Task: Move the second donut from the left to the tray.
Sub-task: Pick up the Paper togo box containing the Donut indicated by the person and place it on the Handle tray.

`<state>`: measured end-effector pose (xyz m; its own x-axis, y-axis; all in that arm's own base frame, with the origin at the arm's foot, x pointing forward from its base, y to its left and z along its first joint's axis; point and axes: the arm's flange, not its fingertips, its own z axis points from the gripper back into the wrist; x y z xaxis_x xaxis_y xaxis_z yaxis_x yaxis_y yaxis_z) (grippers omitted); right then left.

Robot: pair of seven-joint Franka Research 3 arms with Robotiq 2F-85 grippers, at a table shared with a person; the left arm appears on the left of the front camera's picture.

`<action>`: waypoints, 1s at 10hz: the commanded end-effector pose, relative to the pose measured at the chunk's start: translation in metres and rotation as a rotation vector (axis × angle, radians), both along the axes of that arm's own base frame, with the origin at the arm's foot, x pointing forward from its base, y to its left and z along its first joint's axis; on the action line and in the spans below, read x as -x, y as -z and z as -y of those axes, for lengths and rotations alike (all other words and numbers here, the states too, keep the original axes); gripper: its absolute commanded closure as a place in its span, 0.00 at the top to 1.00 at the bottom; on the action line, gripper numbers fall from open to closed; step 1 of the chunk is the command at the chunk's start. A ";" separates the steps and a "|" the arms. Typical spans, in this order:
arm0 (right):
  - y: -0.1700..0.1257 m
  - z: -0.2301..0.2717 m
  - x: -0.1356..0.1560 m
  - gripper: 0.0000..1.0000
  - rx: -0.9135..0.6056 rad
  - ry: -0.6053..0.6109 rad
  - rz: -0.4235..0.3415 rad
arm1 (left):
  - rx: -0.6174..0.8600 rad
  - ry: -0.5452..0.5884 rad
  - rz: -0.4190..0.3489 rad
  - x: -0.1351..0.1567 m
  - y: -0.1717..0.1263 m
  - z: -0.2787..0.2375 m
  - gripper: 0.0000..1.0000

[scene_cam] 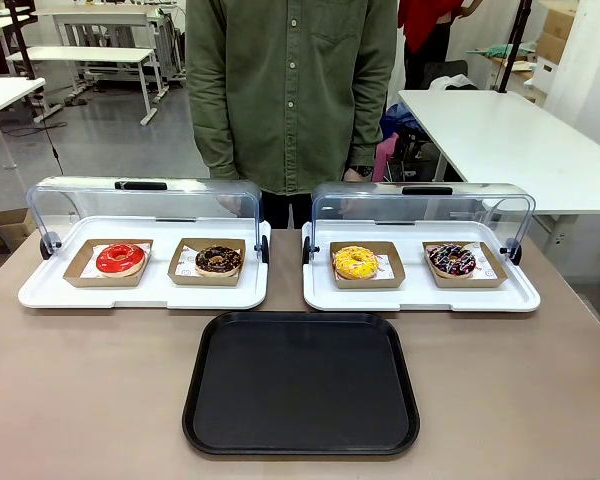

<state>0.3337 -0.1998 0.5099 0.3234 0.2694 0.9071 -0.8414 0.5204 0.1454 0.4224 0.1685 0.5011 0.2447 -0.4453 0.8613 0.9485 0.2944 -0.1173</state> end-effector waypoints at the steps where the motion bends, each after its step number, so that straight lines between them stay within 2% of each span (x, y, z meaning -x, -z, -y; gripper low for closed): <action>1: -0.002 0.001 -0.003 1.00 -0.007 -0.009 0.032 | 0.008 0.009 0.004 0.001 -0.002 0.000 1.00; 10: -0.002 0.001 -0.003 1.00 -0.007 -0.009 0.032 | 0.008 0.009 0.004 0.001 -0.002 0.000 1.00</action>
<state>0.3337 -0.1998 0.5100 0.3233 0.2695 0.9071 -0.8415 0.5204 0.1453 0.4224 0.1685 0.5011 0.2447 -0.4453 0.8613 0.9485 0.2944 -0.1173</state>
